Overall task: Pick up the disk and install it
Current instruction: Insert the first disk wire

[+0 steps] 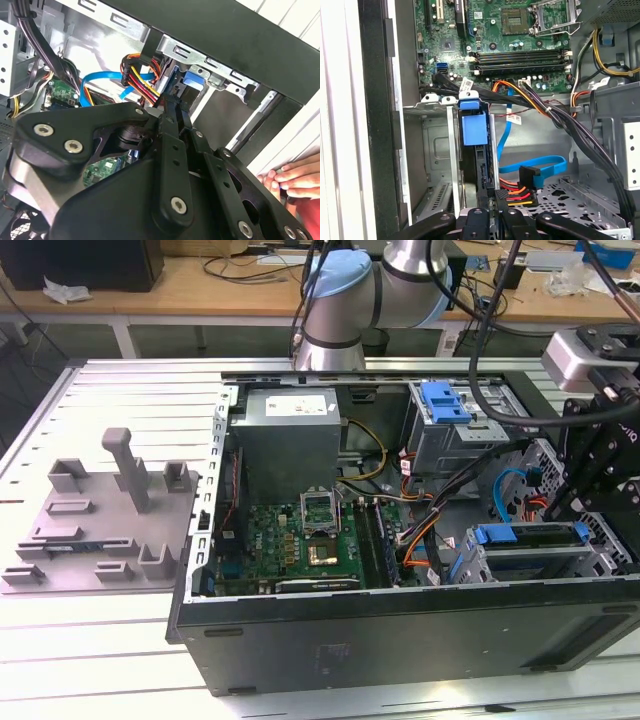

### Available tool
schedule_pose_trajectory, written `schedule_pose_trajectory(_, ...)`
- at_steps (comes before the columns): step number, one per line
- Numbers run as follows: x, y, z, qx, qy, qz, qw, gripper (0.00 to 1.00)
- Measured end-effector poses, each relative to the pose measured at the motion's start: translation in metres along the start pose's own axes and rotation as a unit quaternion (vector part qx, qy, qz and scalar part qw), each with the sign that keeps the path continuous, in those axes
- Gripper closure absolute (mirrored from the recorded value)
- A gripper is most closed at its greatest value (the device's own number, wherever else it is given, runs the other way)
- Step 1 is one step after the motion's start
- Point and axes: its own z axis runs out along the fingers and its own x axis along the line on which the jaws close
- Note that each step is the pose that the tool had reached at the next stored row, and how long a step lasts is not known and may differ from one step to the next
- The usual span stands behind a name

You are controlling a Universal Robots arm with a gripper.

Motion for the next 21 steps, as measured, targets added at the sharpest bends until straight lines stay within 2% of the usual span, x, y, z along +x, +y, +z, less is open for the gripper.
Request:
schedule_pose_trajectory(6,0.0001,0.0001,0.0002,-0.0001,0.0001,-0.011,0.9999,0.83)
schedule_pose_trajectory(21,0.0019,0.0,0.0019,-0.0003,0.0002,-0.019,0.9998,0.83)
